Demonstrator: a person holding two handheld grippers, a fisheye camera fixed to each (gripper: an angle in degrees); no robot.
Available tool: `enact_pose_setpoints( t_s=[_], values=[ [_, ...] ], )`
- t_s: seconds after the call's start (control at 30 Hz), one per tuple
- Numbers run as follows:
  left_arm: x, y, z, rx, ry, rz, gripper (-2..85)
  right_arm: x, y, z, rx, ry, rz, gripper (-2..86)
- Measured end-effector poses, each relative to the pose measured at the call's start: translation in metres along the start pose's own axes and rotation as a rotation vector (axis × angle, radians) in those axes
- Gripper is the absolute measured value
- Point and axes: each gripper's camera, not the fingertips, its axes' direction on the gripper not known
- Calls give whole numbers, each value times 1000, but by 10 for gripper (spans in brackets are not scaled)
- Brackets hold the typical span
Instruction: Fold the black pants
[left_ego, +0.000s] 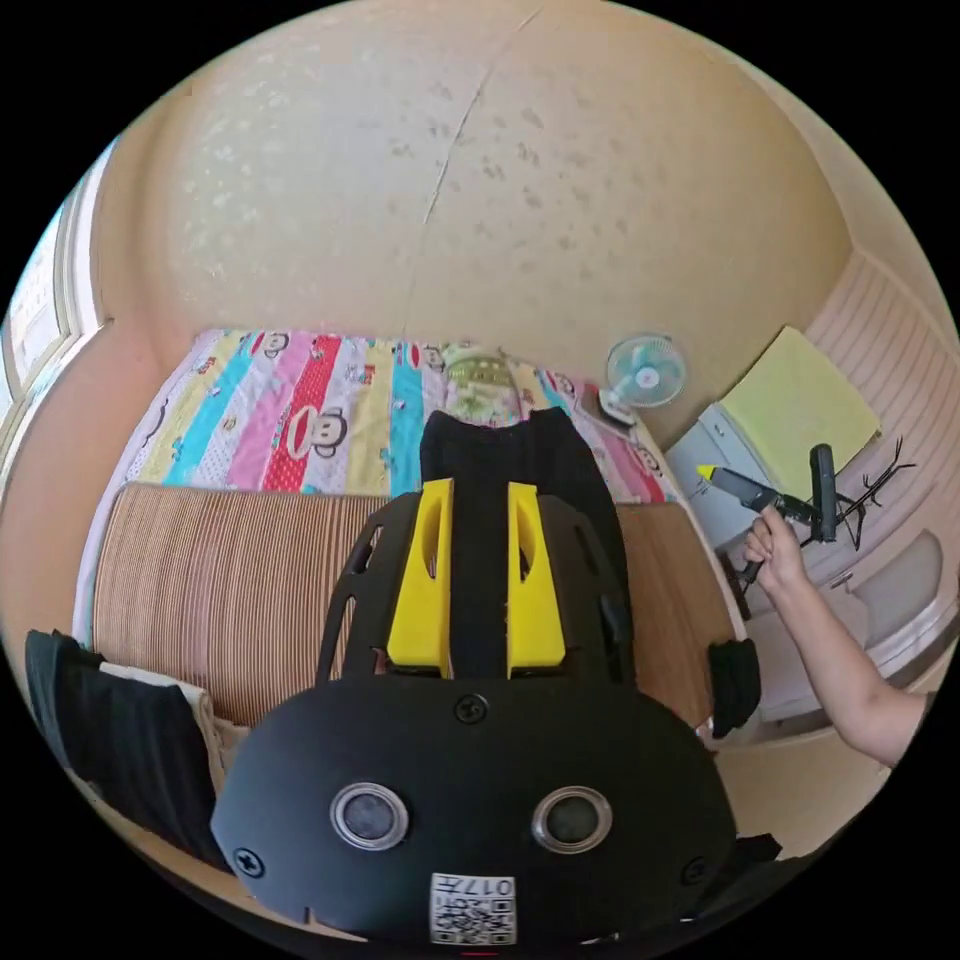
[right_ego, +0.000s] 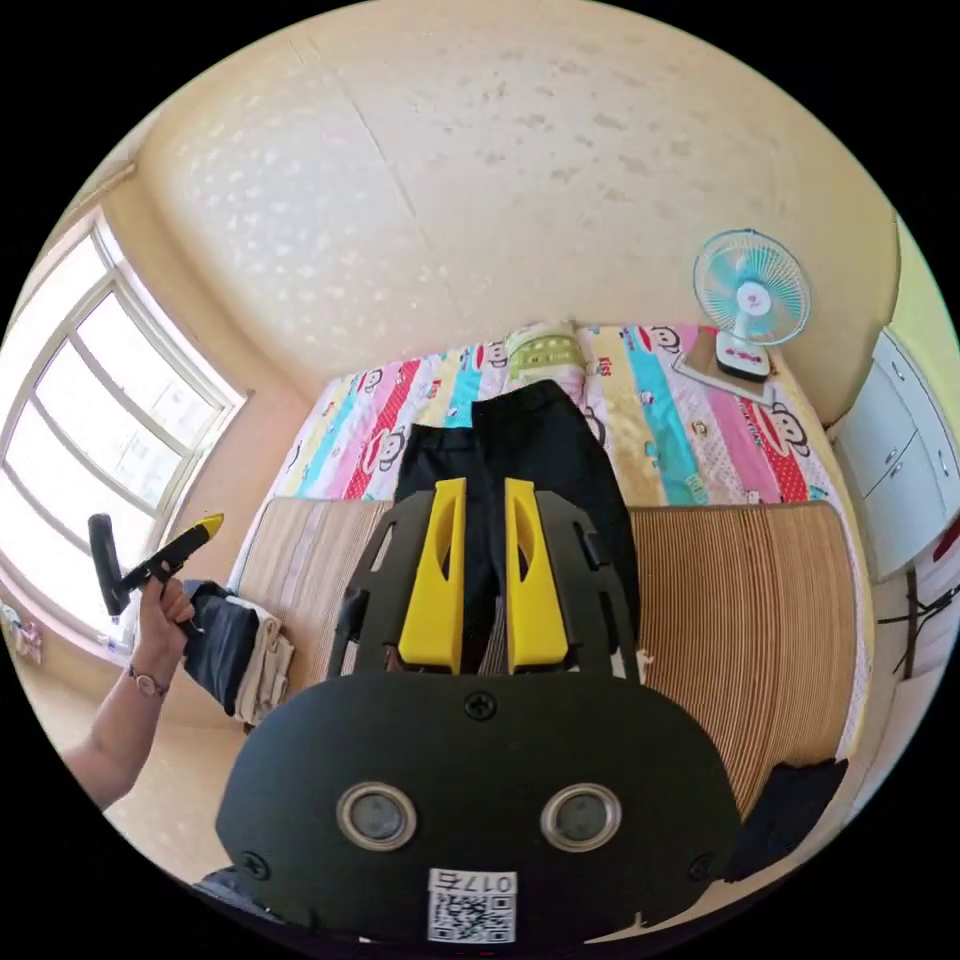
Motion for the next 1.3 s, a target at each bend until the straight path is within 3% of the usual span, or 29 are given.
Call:
enact_pose_setpoints(
  t_s=[0.07,0.17,0.27,0.4,0.5,0.6,0.67,0.77,0.87,0.97,1.1,1.2,1.3],
  values=[
    [-35,62,71,-251,30,-62,92,23,41,56,-170,-27,26,72],
    [-66,134,130,-454,42,-150,109,50,107,120,-379,-50,55,80],
    [-81,177,155,-530,11,-179,120,66,153,146,-483,-36,53,89],
    [-92,202,176,-649,13,-187,117,73,180,175,-600,-219,65,96],
    [-100,199,165,-615,-7,-152,65,66,187,194,-685,-248,33,69],
    [-112,193,146,-613,57,-93,15,67,186,178,-687,-404,19,50],
    [-131,187,127,-662,-52,-96,2,82,178,151,-643,-418,28,51],
    [-157,173,95,-587,-140,-172,0,142,159,87,-459,-250,185,57],
    [-151,138,79,-394,-30,-149,38,217,150,37,-334,-26,352,64],
    [-108,96,125,-436,150,28,96,278,149,31,-378,131,406,77],
    [-43,58,189,-472,342,223,130,318,139,47,-427,-28,424,91],
    [-3,45,240,-542,327,371,136,329,127,50,-491,58,398,76],
    [9,50,291,-707,275,476,93,346,117,37,-516,6,351,44]
  ],
)
